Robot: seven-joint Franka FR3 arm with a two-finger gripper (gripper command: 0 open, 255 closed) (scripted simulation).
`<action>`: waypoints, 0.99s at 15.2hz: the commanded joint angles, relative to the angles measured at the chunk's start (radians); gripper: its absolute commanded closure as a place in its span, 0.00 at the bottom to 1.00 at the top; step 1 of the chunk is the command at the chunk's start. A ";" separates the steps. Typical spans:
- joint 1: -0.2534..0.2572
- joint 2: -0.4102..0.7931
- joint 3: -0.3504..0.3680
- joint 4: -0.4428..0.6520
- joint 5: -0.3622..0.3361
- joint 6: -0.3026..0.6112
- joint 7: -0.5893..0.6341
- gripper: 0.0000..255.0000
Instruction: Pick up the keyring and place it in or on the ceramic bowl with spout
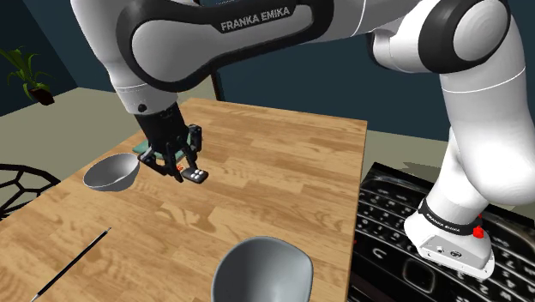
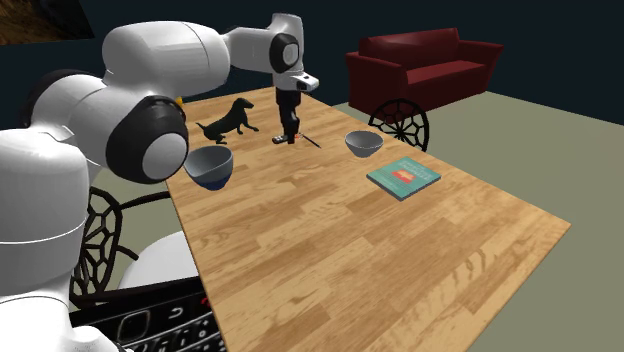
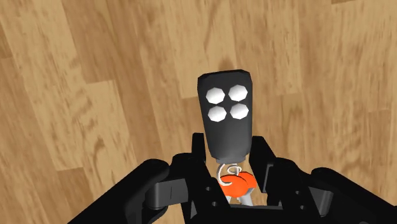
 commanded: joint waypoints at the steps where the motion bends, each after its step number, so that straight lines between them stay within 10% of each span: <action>1: 0.002 0.001 0.000 0.028 0.000 -0.027 -0.003 1.00; 4: 0.012 0.008 0.000 0.075 -0.002 -0.066 -0.005 1.00; 15: -0.002 -0.331 0.088 -0.392 0.142 0.090 0.124 1.00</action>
